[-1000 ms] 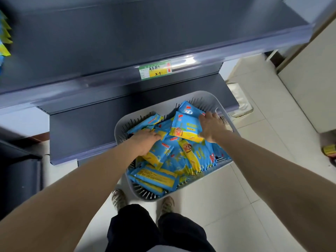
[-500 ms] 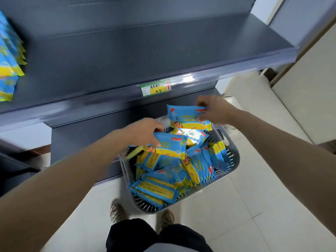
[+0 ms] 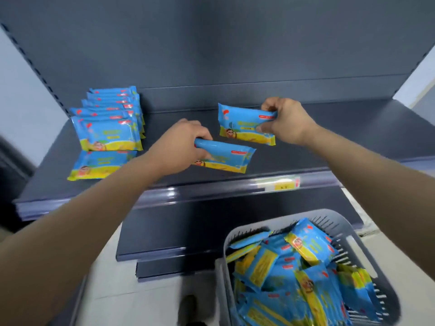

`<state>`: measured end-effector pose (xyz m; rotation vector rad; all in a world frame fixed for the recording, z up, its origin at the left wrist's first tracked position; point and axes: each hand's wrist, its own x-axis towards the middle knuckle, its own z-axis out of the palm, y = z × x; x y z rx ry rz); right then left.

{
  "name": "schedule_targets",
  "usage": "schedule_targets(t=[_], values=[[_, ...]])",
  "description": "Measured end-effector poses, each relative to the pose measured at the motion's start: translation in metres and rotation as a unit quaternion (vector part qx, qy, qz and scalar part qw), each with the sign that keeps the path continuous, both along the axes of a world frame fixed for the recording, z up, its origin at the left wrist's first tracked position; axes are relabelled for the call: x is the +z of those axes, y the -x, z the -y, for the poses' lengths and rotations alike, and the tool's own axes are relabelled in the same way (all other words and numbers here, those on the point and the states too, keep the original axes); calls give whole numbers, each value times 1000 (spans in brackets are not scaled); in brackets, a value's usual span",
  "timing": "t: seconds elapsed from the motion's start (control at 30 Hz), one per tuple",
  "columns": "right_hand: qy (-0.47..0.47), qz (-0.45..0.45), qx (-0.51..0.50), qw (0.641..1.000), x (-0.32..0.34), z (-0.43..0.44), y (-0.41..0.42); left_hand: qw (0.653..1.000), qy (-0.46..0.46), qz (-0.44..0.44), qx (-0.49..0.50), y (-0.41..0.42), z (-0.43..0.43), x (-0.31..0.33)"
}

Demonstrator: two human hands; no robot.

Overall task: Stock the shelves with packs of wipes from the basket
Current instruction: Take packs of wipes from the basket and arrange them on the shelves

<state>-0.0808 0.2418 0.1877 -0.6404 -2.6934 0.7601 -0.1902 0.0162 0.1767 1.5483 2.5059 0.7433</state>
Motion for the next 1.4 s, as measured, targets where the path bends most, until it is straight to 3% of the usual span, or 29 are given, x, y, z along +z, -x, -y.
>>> schedule_targets(t=[0.1, 0.3, 0.5, 1.0, 1.4], values=[[5, -9, 13, 1000, -1, 13, 66, 998, -9, -29, 52, 49, 19, 1], [20, 5, 42, 999, -15, 28, 181, 997, -41, 21, 67, 126, 23, -15], [57, 36, 45, 997, -42, 19, 248, 997, -5, -58, 56, 175, 8, -31], [189, -65, -21, 980, -66, 18, 298, 957, 144, -232, 101, 243, -25, -39], [56, -86, -43, 994, -58, 20, 287, 955, 126, -235, 132, 274, -47, -41]])
